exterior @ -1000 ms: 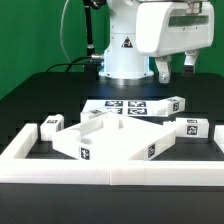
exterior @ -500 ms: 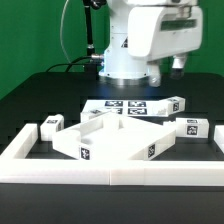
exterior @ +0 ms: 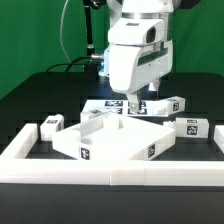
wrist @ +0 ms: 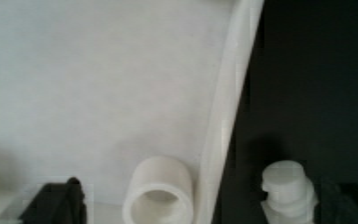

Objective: Assemble one leg

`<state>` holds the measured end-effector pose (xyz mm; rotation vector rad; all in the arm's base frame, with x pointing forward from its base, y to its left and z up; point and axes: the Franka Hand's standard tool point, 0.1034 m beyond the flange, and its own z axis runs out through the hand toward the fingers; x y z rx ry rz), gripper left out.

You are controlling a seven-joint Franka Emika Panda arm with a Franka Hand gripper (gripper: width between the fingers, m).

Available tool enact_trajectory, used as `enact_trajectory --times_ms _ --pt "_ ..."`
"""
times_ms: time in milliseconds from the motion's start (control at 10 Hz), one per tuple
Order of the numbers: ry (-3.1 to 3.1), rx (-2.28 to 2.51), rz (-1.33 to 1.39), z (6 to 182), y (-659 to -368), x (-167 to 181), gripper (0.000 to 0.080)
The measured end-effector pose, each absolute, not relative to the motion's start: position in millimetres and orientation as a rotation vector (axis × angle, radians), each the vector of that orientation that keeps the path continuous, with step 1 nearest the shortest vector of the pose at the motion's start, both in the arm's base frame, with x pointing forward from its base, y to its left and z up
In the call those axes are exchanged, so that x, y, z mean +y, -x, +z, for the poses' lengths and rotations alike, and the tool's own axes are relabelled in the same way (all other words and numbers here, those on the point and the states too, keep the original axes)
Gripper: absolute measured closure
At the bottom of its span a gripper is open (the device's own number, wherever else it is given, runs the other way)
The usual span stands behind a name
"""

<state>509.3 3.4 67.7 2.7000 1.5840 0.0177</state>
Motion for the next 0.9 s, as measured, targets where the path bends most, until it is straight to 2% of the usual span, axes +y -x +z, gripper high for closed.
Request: enact_trajectory --times_ms 200,300,500,600,800,900 --pt "-2.701 1.582 0.024 62.7 -507.8 3.2 0.015" --pt "-2.705 1.577 0.036 40.9 -501.0 2.8 0.015" --pt "-2.716 1.577 0.036 15.0 -494.4 5.5 0.015" --pt "-2.72 1.578 0.027 9.2 -494.6 5.3 0.015" --pt "-2.718 1.578 0.027 9.1 -496.0 3.2 0.015" --pt "-2.717 1.579 0.029 9.8 -496.4 3.3 0.0273"
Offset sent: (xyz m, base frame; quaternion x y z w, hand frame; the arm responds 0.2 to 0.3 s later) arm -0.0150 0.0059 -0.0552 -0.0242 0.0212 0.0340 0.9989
